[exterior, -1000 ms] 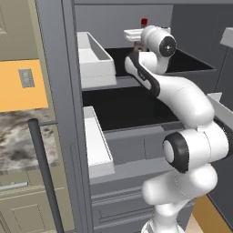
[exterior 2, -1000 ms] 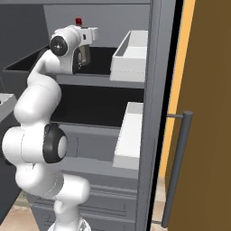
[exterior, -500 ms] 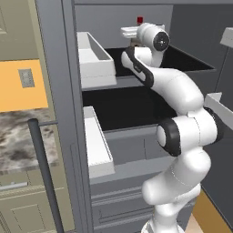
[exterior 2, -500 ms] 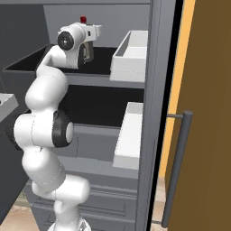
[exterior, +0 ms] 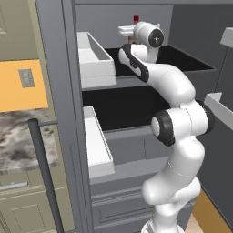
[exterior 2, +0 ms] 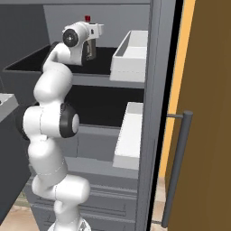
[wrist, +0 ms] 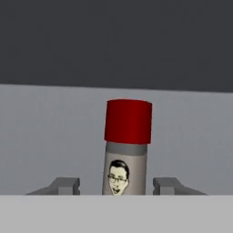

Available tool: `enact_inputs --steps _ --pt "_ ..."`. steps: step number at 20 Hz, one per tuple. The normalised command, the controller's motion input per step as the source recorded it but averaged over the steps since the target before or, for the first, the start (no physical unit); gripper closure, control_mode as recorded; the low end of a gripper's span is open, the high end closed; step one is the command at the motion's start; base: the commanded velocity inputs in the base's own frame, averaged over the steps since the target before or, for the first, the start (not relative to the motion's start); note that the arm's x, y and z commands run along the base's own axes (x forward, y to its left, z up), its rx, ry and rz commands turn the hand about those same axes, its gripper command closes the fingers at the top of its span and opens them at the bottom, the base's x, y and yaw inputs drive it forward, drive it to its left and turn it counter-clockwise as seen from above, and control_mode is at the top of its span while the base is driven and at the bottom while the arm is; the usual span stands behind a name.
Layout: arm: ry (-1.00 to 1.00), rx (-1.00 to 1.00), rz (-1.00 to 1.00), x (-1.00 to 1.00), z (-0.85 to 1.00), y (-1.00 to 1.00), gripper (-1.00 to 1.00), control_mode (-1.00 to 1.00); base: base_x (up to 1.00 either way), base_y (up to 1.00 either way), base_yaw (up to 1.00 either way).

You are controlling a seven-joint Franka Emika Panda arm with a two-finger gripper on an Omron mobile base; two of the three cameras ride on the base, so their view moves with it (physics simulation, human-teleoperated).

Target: Place the liquors on the top shelf of the fridge to keep them out of children's reach, and place the orange on lower shelves for easy access.

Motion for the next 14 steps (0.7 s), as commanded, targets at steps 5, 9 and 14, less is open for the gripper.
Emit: enact_inputs --steps 5,9,14 --pt "-0.01 0.00 0.00 -0.01 0.00 0.00 -1.00 -1.00 0.00 0.00 0.00" --pt "0.00 -0.02 0.00 -0.34 0.00 0.00 -1.00 -1.00 0.00 0.00 0.00" --pt "0.06 -0.03 0.00 -0.59 0.00 -0.02 -1.00 -1.00 0.00 0.00 0.00"
